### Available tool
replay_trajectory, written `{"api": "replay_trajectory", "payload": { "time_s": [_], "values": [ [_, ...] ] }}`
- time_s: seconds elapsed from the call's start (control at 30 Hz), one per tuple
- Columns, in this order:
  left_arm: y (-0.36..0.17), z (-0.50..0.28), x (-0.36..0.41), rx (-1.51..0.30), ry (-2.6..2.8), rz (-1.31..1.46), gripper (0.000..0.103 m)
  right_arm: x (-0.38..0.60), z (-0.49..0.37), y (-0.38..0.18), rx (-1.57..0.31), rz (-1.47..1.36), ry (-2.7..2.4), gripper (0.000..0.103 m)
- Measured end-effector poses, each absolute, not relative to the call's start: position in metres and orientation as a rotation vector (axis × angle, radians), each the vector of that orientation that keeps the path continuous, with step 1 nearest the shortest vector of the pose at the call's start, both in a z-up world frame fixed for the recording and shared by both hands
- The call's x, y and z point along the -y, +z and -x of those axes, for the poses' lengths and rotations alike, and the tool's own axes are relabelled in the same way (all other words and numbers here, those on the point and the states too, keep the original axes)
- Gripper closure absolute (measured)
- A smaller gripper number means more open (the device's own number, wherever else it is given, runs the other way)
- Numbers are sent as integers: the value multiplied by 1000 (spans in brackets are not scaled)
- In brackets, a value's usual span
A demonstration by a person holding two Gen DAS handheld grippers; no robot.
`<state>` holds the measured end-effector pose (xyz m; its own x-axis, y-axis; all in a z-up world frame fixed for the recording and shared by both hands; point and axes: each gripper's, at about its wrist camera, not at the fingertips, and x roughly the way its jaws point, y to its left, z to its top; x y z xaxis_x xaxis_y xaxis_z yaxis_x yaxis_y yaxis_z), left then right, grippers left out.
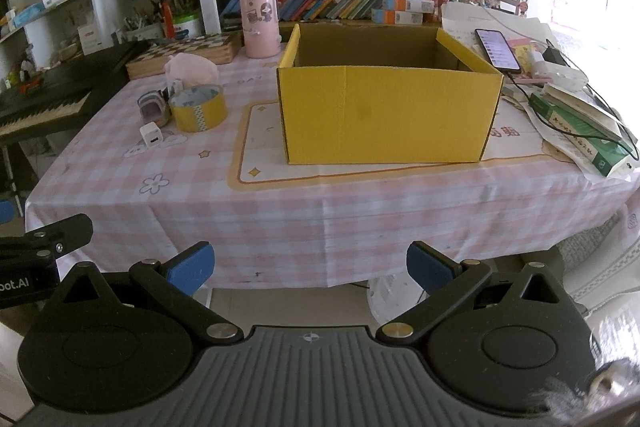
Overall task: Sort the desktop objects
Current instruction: 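Move both tools toward the tape roll and white charger on the table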
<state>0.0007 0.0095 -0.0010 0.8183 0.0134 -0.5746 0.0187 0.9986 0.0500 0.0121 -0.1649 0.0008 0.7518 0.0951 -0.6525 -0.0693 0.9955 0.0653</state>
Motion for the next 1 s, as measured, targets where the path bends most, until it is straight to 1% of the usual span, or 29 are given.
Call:
{"api": "replay_trajectory", "payload": {
  "time_s": [1.0],
  "values": [
    [-7,-8,-10,-644,-2,-77,0,151,-22,-6,-730,-26,109,0]
  ]
}}
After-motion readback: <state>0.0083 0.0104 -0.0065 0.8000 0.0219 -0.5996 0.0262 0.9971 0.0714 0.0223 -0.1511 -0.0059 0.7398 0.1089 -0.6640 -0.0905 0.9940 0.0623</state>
